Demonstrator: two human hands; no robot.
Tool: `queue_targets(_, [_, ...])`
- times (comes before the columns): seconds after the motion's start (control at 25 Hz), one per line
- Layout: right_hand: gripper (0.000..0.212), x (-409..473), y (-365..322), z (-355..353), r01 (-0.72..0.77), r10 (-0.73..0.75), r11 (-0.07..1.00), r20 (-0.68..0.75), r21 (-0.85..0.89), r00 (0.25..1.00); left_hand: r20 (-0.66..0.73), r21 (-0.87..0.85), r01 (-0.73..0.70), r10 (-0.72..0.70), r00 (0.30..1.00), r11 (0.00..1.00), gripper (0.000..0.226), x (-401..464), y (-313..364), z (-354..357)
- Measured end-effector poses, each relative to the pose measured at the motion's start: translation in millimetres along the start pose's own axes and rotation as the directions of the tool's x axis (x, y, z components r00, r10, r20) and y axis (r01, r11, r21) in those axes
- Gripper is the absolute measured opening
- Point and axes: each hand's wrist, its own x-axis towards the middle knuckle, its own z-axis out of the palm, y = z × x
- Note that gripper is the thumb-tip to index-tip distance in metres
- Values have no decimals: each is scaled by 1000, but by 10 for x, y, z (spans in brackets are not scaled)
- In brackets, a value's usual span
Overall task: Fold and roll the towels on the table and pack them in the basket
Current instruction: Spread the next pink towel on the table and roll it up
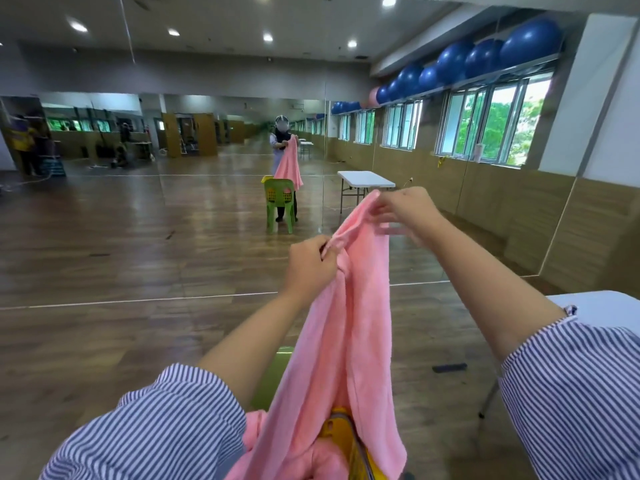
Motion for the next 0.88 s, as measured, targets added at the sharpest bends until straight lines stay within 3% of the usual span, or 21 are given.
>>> queue_targets(0.16, [5, -256, 507, 234, 155, -80, 952, 273, -265, 959, 3, 20, 0, 0, 1000, 1000, 29, 53, -29, -42])
queue_targets(0.24, [16, -359, 767, 366, 297, -214, 873, 243, -387, 946, -45, 4, 42, -42, 998, 999, 30, 64, -36, -83])
queue_targets(0.36, [16, -486, 1060, 565, 516, -488, 772, 174, -371, 855, -101, 23, 80, -77, 992, 997, 37, 81, -44, -150])
queue_targets(0.44, [10, -531, 1154, 667, 499, -472, 818, 162, -285, 866, -109, 51, 98, -92, 990, 994, 44, 94, -51, -212])
queue_targets(0.72, [18, -477, 1206, 830, 324, -310, 945, 192, -46, 931, -56, 126, 182, -177, 983, 975, 44, 124, -160, -314])
queue_targets(0.88, [10, -435, 1126, 875, 316, -304, 946, 149, -69, 941, 29, 139, 208, -214, 976, 968, 33, 138, -205, -292])
